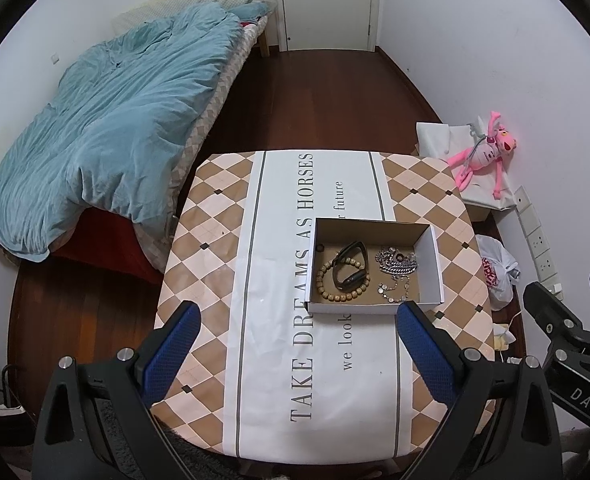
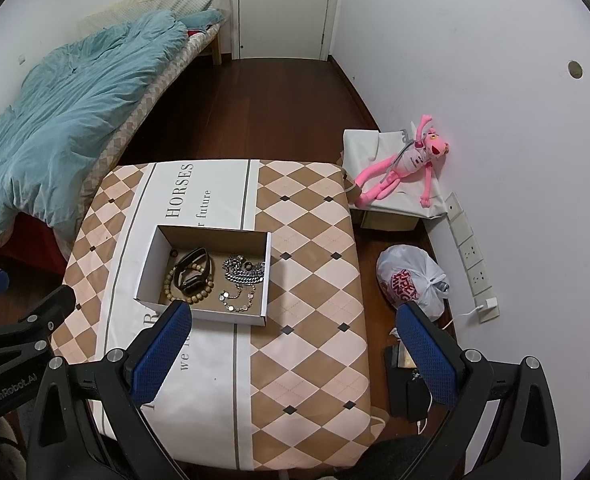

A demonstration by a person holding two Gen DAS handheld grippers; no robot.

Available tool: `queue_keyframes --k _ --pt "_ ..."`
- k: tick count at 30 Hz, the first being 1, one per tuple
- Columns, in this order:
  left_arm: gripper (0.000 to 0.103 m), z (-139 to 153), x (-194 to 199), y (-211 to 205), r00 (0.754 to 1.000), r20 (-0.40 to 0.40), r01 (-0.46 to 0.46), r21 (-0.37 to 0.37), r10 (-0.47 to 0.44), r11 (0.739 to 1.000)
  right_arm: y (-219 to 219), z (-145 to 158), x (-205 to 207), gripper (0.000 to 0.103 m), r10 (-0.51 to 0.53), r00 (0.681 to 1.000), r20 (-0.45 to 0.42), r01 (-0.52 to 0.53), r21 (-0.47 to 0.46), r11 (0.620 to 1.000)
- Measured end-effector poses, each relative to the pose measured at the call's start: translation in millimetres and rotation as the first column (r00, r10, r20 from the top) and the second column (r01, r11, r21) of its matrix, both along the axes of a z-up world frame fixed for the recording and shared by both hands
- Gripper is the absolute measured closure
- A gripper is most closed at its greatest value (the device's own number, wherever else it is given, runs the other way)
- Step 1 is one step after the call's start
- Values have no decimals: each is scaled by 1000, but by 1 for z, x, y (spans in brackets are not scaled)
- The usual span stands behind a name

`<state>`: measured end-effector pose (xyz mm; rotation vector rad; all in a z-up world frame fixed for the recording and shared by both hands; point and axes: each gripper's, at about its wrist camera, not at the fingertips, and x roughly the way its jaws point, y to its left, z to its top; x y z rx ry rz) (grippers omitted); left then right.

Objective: Organize jewelry

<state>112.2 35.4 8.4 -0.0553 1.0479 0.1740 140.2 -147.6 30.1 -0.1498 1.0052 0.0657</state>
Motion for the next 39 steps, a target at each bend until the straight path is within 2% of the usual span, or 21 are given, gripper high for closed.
queue_keyframes --k 39 --pt "3 -1 -2 0 1000 2 -2 14 2 1000 0 -8 0 0 -5 1000 -13 5 17 1000"
